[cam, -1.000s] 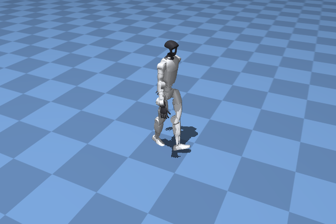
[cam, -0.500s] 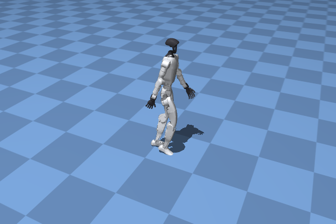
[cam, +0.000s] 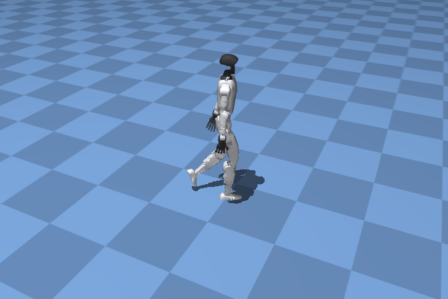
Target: Walk run
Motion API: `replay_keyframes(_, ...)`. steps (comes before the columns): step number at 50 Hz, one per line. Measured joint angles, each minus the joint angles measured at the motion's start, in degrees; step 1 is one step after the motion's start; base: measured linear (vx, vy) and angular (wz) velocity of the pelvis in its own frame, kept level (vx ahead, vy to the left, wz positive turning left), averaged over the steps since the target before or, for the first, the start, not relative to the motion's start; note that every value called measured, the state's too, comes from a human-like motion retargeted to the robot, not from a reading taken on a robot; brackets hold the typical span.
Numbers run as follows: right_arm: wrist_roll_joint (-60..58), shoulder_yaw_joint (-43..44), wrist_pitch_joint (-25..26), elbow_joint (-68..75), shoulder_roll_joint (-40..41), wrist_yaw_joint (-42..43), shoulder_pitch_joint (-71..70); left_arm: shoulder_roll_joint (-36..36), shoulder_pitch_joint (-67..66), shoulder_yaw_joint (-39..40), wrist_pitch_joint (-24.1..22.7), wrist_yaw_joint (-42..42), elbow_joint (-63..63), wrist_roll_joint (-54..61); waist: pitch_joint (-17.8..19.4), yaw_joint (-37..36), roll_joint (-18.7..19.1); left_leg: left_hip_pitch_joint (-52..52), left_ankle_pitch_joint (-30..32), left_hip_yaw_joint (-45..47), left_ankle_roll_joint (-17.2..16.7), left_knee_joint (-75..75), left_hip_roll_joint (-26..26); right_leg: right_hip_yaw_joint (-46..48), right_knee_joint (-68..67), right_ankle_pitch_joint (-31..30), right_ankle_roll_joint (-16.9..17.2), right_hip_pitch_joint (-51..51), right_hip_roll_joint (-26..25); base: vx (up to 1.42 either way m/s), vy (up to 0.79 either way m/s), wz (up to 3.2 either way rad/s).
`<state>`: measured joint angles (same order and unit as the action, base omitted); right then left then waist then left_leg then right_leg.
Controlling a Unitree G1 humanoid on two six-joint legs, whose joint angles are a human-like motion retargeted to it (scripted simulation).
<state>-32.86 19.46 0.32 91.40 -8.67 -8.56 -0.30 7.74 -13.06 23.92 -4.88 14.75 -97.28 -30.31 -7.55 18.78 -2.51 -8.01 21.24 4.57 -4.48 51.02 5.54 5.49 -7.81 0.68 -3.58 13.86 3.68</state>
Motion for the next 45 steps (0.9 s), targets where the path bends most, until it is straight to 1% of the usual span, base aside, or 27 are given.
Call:
replay_keyframes(3,0.3,-1.7,-1.6,-5.4,-0.4,1.2,-3.1,-1.8,-3.0,1.7,-0.5,1.3,1.8,-1.2,0.9,-3.7,-1.5,-8.0,-8.9,5.0,4.2,2.4,-2.2,-0.9,2.1,0.7,-1.0,-3.4,-0.7,0.62,-0.28,-0.22)
replay_keyframes(5,-0.3,-3.0,-3.1,-9.0,-1.0,1.4,-5.1,-2.5,-4.1,2.9,-2.0,0.7,2.1,-0.4,1.5,-6.4,-2.0,-12.7,-13.7,6.9,5.4,-0.6,-2.8,-1.7,2.8,1.8,-2.3,-5.2,-2.2,0.59,-0.26,-0.53)
replay_keyframes(7,-1.2,-3.3,-4.2,-11.3,-2.1,2.1,-7.2,-3.0,-4.7,3.8,-2.9,0.1,2.0,1.2,2.4,-8.4,-1.6,-15.6,-16.7,7.8,5.5,-8.8,-3.1,-1.5,3.4,3.1,-3.2,-7.2,-4.1,0.68,-0.25,-0.27)
replay_keyframes(8,-1.4,-3.4,-4.3,-12.0,-2.8,2.7,-8.2,-3.2,-4.9,4.2,-2.9,-0.1,1.8,2.2,2.8,-9.4,-1.3,-16.5,-17.0,7.6,4.8,-14.1,-3.0,-1.5,3.6,3.9,-3.7,-8.3,-5.2,0.69,-0.21,-0.26)
replay_keyframes(9,-1.6,-3.4,-4.2,-12.5,-3.5,3.1,-9.3,-3.4,-4.9,4.4,-2.9,0.0,1.5,3.3,3.4,-10.2,-0.8,-17.1,-16.5,7.5,5.1,-19.9,-3.3,-1.5,3.8,4.8,-4.2,-9.6,-6.5,0.64,-0.18,-0.28)
replay_keyframes(10,-1.7,-3.4,-4.0,-12.8,-4.1,3.5,-10.3,-3.5,-4.8,4.7,-2.7,0.1,1.1,4.5,3.9,-11.0,-0.2,-17.5,-15.8,7.6,5.9,-26.0,-3.8,-1.4,4.0,5.7,-4.8,-10.8,-7.9,0.65,-0.17,-0.18)
replay_keyframes(11,-1.8,-3.4,-3.8,-12.9,-4.7,3.7,-11.2,-3.6,-4.6,4.8,-2.5,0.5,0.7,5.6,4.3,-11.2,0.3,-17.6,-16.2,10.7,7.4,-31.2,-4.8,-1.2,4.2,6.7,-5.2,-12.2,-8.9,0.69,-0.18,-0.14)
replay_keyframes(12,-1.9,-3.3,-3.5,-13.0,-5.1,3.7,-12.0,-3.7,-4.3,5.0,-2.3,0.9,0.4,6.5,4.7,-11.5,0.5,-17.8,-16.8,11.6,8.5,-36.2,-4.9,-1.2,4.4,7.6,-5.5,-13.6,-9.7,0.77,-0.19,-0.21)
replay_keyframes(15,-1.8,-3.5,-3.1,-12.7,-5.7,3.2,-13.6,-4.2,-3.8,5.6,-2.6,2.1,0.4,7.7,5.5,-13.0,-0.3,-17.6,-19.1,0.5,9.2,-49.0,0.3,-2.8,4.4,9.3,-6.0,-17.4,-10.4,0.85,-0.19,-0.56)
replay_keyframes(17,-1.9,-3.6,-3.1,-12.5,-5.4,2.9,-13.4,-4.3,-3.7,5.7,-3.1,2.3,1.0,7.2,5.3,-14.4,-1.2,-17.2,-19.0,-0.9,8.1,-50.0,-0.1,-4.6,3.1,9.7,-6.3,-19.1,-10.6,0.97,-0.16,-0.88)
replay_keyframes(18,-2.0,-3.6,-3.1,-12.5,-5.0,2.7,-13.0,-4.2,-3.5,5.6,-3.2,2.2,1.3,6.8,5.3,-14.9,-1.0,-17.0,-17.5,-0.3,6.7,-48.2,-1.2,-5.1,2.3,9.4,-6.4,-19.9,-11.3,1.07,-0.13,-0.9)
replay_keyframes(19,-2.4,-3.5,-3.0,-12.4,-4.7,2.5,-12.4,-3.9,-3.2,5.4,-3.2,1.9,1.5,6.3,5.1,-15.6,-0.9,-16.8,-16.8,1.0,6.2,-46.5,-2.1,-5.7,1.4,8.5,-6.4,-20.5,-11.8,1.1,-0.11,-0.92)
replay_keyframes(20,-2.9,-3.4,-3.0,-12.3,-4.3,2.4,-11.7,-3.7,-2.8,5.3,-3.1,1.5,1.6,5.8,4.7,-16.3,-0.7,-16.7,-16.5,2.7,6.2,-44.7,-2.8,-6.2,0.5,7.3,-6.4,-21.1,-12.3,0.9,-0.09,-0.98)
replay_keyframes(22,-4.6,-2.6,-2.8,-11.4,-3.1,2.5,-9.4,-3.0,-1.7,5.3,-2.3,0.4,1.8,5.1,3.2,-17.3,-0.7,-16.0,-13.6,3.8,7.7,-43.7,-3.2,-4.6,-2.3,1.2,-5.9,-21.1,-11.7,0.85,-0.06,-0.78)
replay_keyframes(23,-5.5,-2.4,-2.5,-10.7,-2.2,2.9,-8.0,-2.5,-0.9,5.4,-1.7,-0.1,1.7,5.2,2.3,-16.6,-0.9,-15.7,-15.3,3.4,8.7,-42.5,-3.2,-3.1,-4.5,-3.6,-5.6,-20.4,-11.2,1.1,-0.06,-0.56)
replay_keyframes(25,-6.1,-3.4,-2.0,-8.2,-0.6,4.1,-5.5,-1.6,0.7,5.6,-1.1,-0.6,1.8,7.0,1.9,-16.3,-0.7,-14.0,-18.1,4.5,8.1,-40.7,-5.6,-1.6,-11.4,-15.3,-4.4,-18.6,-10.4,1.05,-0.07,-0.77)
replay_keyframes(26,-5.9,-4.2,-2.1,-6.3,-0.2,4.6,-4.7,-1.2,1.7,5.2,-1.4,-0.8,2.1,8.7,2.1,-15.7,0.2,-12.3,-19.1,5.1,8.3,-40.9,-6.6,0.6,-16.5,-19.5,-4.4,-16.7,-10.1,0.87,-0.07,-0.76)
replay_keyframes(28,-6.0,-5.2,-2.7,-2.4,0.0,4.4,-3.4,-0.2,4.3,4.1,-2.2,-1.0,2.8,12.2,2.4,-14.5,2.2,-9.0,-21.0,5.5,8.6,-42.0,-8.3,6.9,-26.1,-26.6,-5.7,-12.6,-8.4,0.82,-0.07,-0.73)
replay_keyframes(29,-6.7,-5.3,-2.9,-0.8,0.0,3.5,-2.8,0.4,5.8,3.5,-2.6,-1.1,3.1,13.8,2.5,-15.5,2.5,-8.0,-21.5,7.4,8.9,-42.5,-9.0,8.0,-30.5,-26.8,-6.2,-10.2,-7.1,0.77,-0.06,-1.63)
replay_keyframes(30,-7.7,-5.4,-3.1,0.6,-0.1,2.4,-2.2,1.2,7.5,3.0,-3.0,-1.2,3.5,15.4,2.5,-17.2,2.6,-7.2,-21.8,10.2,9.2,-42.7,-9.7,8.0,-34.8,-25.5,-6.3,-7.6,-5.7,0.55,-0.02,-1.4)
replay_keyframes(32,-10.1,-4.8,-2.6,1.6,0.1,0.5,-0.1,2.9,11.0,1.7,-3.2,-1.9,4.4,17.2,2.5,-14.6,4.1,-4.5,-23.6,9.2,8.6,-44.1,-9.9,8.3,-37.3,-19.0,-4.7,-3.1,-7.4,0.44,0.0,-0.17)
replay_keyframes(35,-11.4,-4.1,-2.3,2.4,0.5,0.6,3.2,5.3,16.0,1.6,-3.9,-3.0,6.6,17.4,3.6,-9.4,5.3,-1.2,-25.0,7.1,8.5,-45.5,-8.8,6.8,-37.5,-13.6,-1.1,3.7,-10.1,0.64,-0.05,0.6)
replay_keyframes(37,-10.6,-3.8,-2.1,3.0,0.4,1.3,5.4,6.6,18.3,1.6,-4.7,-3.1,8.5,17.6,4.1,-6.3,5.8,0.6,-26.2,6.1,8.3,-45.9,-8.0,7.2,-32.9,-9.8,1.1,7.2,-9.6,0.63,-0.08,0.5)
replay_keyframes(38,-10.1,-3.4,-1.8,3.3,0.4,1.4,6.3,7.2,19.4,1.6,-5.0,-3.0,9.3,18.0,4.2,-4.9,5.7,1.6,-26.8,6.1,8.3,-46.1,-7.3,8.2,-29.4,-8.5,1.7,8.4,-8.2,0.69,-0.12,0.22)
replay_keyframes(41,-8.9,-1.5,-1.1,4.5,0.3,0.8,8.0,9.3,22.3,1.7,-6.0,-2.1,11.1,20.1,4.9,-2.0,4.5,5.2,-29.0,7.1,8.6,-46.6,-4.5,13.5,-16.1,-8.0,1.0,9.9,-2.9,0.51,-0.06,-0.08)
replay_keyframes(43,-7.6,0.1,-0.9,5.5,0.2,0.1,8.9,10.2,23.6,1.9,-6.7,-2.0,11.9,21.4,5.8,-0.7,3.3,8.4,-30.4,8.0,8.5,-46.9,-2.5,16.3,-6.3,-7.8,1.9,9.9,-0.1,0.55,-0.1,-0.26)
replay_keyframes(45,-5.8,1.3,-0.9,6.0,0.2,-0.6,9.8,10.6,24.5,2.1,-7.5,-2.1,12.4,22.5,6.9,0.3,2.9,11.8,-31.7,8.7,8.0,-47.4,-1.6,16.9,1.5,-6.9,1.8,10.7,0.1,0.69,-0.17,-0.31)
